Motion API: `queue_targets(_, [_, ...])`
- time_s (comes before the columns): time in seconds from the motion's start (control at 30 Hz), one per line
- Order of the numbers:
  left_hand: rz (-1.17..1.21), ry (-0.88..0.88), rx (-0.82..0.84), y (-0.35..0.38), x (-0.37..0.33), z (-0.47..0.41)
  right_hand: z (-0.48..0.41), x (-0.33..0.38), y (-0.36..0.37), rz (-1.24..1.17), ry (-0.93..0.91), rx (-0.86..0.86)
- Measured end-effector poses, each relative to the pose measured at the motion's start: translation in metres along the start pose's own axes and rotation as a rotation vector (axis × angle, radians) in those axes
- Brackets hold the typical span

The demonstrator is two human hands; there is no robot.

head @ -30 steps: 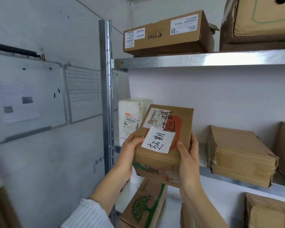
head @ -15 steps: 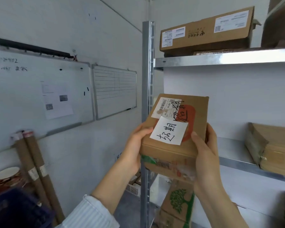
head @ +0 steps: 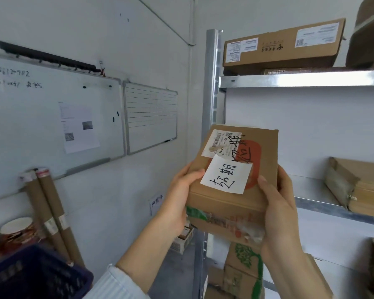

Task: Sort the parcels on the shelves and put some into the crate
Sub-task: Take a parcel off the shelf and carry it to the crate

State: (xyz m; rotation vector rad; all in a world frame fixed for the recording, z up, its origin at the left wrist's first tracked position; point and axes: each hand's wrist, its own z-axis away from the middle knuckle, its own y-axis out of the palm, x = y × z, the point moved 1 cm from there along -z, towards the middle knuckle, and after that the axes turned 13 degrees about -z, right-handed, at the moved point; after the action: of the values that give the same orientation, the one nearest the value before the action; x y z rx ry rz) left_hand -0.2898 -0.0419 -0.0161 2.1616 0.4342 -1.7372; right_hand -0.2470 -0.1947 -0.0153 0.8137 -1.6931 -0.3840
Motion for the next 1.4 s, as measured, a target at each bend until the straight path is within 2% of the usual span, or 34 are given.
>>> queue_targets(0.27, [-0.003,0.037,-0.147,-0.087,-0.015,0.048,0.045,-0.045,0.064,-0.049,0.077,0.135])
queue_targets(0.73, [-0.112,-0.014,-0.735,-0.281,-0.001,0.163,0.133,-0.192,0.199,-0.081,0.507,0.525])
queue_targets(1.0, [-0.115,-0.052,-0.974,-0.337,0.01,0.197,0.161,-0.251,0.247,-0.115,0.708,0.703])
queue_targets(1.4, [-0.116,-0.148,-1.322,-0.382,0.06,0.244,0.189,-0.343,0.29,-0.009,1.042,0.999])
